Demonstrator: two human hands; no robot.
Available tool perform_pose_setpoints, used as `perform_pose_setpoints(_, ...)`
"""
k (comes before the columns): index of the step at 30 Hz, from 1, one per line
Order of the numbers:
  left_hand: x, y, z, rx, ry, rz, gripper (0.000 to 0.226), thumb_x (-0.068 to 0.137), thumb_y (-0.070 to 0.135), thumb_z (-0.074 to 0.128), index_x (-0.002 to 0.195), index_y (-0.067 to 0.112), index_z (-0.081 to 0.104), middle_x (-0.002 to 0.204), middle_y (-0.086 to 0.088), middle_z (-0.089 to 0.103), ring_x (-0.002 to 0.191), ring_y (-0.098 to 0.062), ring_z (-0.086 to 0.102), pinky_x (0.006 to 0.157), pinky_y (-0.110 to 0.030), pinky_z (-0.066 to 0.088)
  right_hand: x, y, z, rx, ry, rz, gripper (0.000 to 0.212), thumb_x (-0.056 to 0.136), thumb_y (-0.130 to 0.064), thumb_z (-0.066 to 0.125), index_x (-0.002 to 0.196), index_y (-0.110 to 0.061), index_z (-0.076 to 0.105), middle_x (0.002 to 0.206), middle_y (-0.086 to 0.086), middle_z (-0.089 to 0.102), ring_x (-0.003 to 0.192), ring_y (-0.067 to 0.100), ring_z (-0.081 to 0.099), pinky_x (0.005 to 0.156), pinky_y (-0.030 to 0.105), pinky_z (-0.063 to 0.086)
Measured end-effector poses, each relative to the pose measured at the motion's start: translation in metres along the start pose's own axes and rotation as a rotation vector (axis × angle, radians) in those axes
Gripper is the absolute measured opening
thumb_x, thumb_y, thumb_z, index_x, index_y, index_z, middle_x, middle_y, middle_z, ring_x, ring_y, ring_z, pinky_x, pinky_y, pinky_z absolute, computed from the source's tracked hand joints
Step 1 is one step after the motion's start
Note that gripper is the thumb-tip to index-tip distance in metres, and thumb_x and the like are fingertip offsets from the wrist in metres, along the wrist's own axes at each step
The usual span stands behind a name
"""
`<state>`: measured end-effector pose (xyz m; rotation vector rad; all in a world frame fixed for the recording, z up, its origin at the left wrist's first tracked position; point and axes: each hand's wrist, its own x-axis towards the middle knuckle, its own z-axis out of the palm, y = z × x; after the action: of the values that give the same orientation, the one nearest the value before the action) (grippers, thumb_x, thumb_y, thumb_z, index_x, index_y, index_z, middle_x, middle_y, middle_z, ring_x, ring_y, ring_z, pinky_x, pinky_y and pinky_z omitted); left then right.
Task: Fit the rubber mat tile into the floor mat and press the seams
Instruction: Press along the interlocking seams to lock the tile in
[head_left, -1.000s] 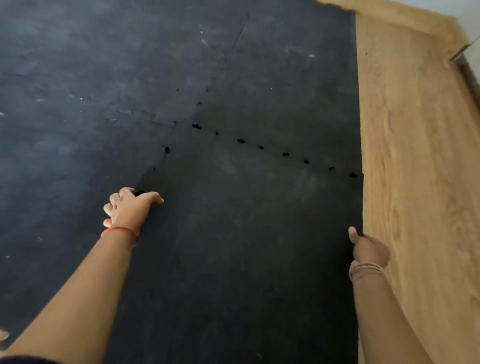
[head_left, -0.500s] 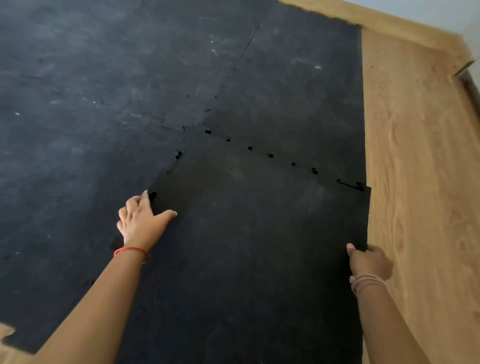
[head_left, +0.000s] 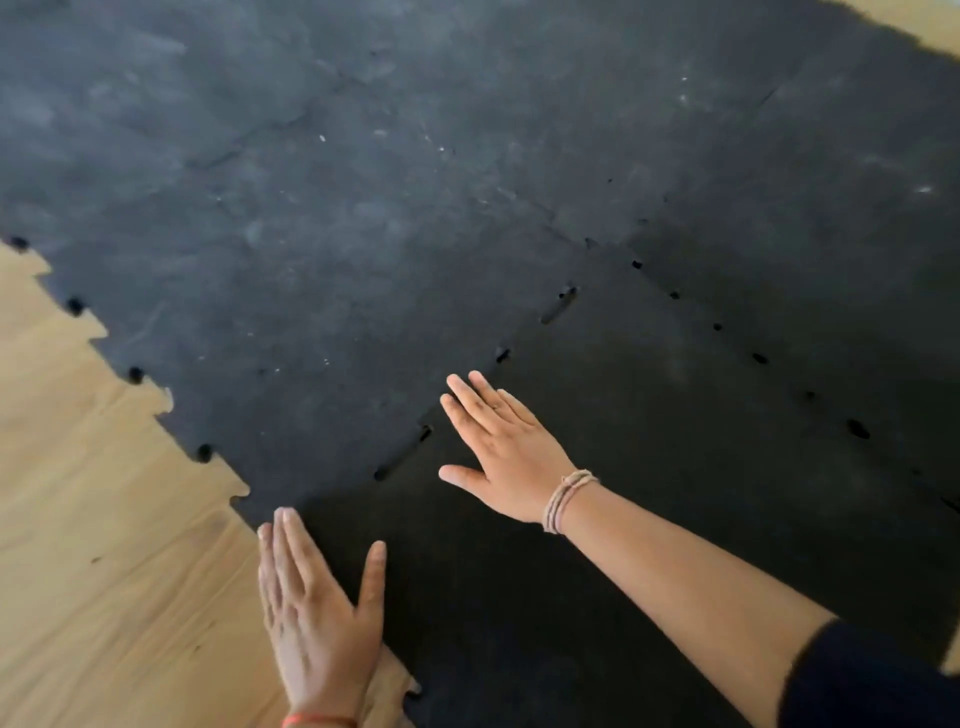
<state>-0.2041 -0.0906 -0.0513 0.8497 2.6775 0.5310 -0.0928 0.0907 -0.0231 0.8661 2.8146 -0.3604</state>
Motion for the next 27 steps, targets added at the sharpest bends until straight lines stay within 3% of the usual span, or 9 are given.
perform_pose_setpoints(2, 0.001, 0.0, 0.0, -0.037, -0.009, 0.005, 0.089, 0.082, 0.063, 0.04, 0.143, 0.002, 0.017, 0.152, -0.018, 0.021, 0.142, -0.024, 0.008, 0.113, -0.036, 0.008, 0.017, -0.006, 0.0, 0.009, -0.009, 0.002, 0.083, 0.081, -0.064, 0.013, 0.149, -0.016, 0.007, 0.159, 0.0, 0.003, 0.144, 0.015, -0.011, 0.111, 0.028, -0.008)
perform_pose_setpoints(5, -0.002, -0.002, 0.003, -0.03, 0.013, -0.005, 0.097, 0.078, 0.075, 0.011, 0.141, 0.002, 0.022, 0.15, -0.017, 0.026, 0.139, -0.017, 0.005, 0.112, -0.037, 0.01, 0.023, -0.011, 0.008, 0.032, 0.051, 0.037, 0.082, 0.083, -0.068, 0.021, 0.145, -0.015, 0.026, 0.151, 0.003, 0.031, 0.145, 0.022, 0.012, 0.112, 0.032, 0.001)
perform_pose_setpoints(9, -0.004, -0.006, 0.007, -0.017, 0.031, 0.008, 0.088, 0.082, 0.07, 0.012, 0.14, 0.004, 0.022, 0.149, -0.017, 0.03, 0.139, -0.016, 0.006, 0.112, -0.033, 0.007, 0.02, -0.013, 0.009, -0.023, 0.03, 0.059, 0.08, 0.087, -0.067, 0.011, 0.141, -0.012, 0.035, 0.143, 0.006, 0.045, 0.139, 0.027, 0.029, 0.111, 0.04, 0.015)
perform_pose_setpoints(14, -0.007, -0.002, 0.006, 0.018, 0.005, 0.005, 0.083, 0.085, 0.065, 0.013, 0.141, 0.004, 0.018, 0.149, -0.019, 0.028, 0.14, -0.021, 0.005, 0.112, -0.032, 0.002, 0.02, -0.012, 0.008, -0.051, -0.014, 0.057, 0.08, 0.089, -0.065, 0.007, 0.144, -0.01, 0.021, 0.148, 0.01, 0.038, 0.139, 0.027, 0.02, 0.109, 0.043, 0.018)
perform_pose_setpoints(17, -0.008, 0.001, 0.0, 0.053, -0.015, 0.008, 0.081, 0.087, 0.061, 0.013, 0.141, 0.001, 0.017, 0.148, -0.022, 0.027, 0.14, -0.026, 0.007, 0.113, -0.037, 0.005, 0.02, -0.008, 0.002, -0.07, -0.101, -0.001, 0.087, 0.079, -0.072, -0.008, 0.145, -0.016, -0.007, 0.158, 0.004, 0.006, 0.141, 0.022, -0.01, 0.112, 0.035, -0.002)
perform_pose_setpoints(19, -0.002, 0.007, -0.011, 0.075, -0.021, 0.054, 0.077, 0.088, 0.055, 0.021, 0.141, -0.001, 0.018, 0.149, -0.022, 0.025, 0.14, -0.028, 0.006, 0.115, -0.038, 0.003, 0.021, -0.005, -0.004, -0.067, -0.13, -0.033, 0.094, 0.073, -0.076, -0.011, 0.146, -0.017, -0.009, 0.159, 0.002, 0.0, 0.142, 0.02, -0.015, 0.111, 0.032, -0.008)
perform_pose_setpoints(21, 0.01, 0.021, -0.016, 0.073, -0.029, 0.155, 0.075, 0.083, 0.044, 0.033, 0.141, -0.001, 0.02, 0.15, -0.021, 0.023, 0.141, -0.028, 0.006, 0.116, -0.036, 0.001, 0.021, -0.006, -0.01, -0.027, -0.105, -0.033, 0.095, 0.077, -0.076, 0.008, 0.149, -0.014, 0.007, 0.157, 0.004, 0.014, 0.145, 0.021, -0.003, 0.113, 0.033, -0.001)
perform_pose_setpoints(24, 0.022, 0.036, -0.01, 0.094, -0.091, 0.235, 0.07, 0.085, 0.045, 0.031, 0.139, 0.0, 0.028, 0.146, -0.02, 0.034, 0.139, -0.031, 0.021, 0.116, -0.037, 0.006, 0.019, -0.009, -0.014, 0.044, -0.075, -0.026, 0.083, 0.084, -0.06, 0.046, 0.147, -0.014, 0.018, 0.155, 0.004, 0.023, 0.146, 0.022, 0.005, 0.115, 0.033, 0.006)
perform_pose_setpoints(27, 0.017, 0.031, 0.003, 0.13, -0.069, 0.248, 0.064, 0.087, 0.045, 0.033, 0.135, 0.001, 0.033, 0.138, -0.02, 0.045, 0.135, -0.034, 0.031, 0.112, -0.035, 0.005, 0.018, -0.008, -0.011, 0.069, -0.06, -0.033, 0.084, 0.083, -0.056, 0.053, 0.147, -0.016, 0.018, 0.154, 0.002, 0.024, 0.145, 0.02, 0.007, 0.115, 0.033, 0.008)
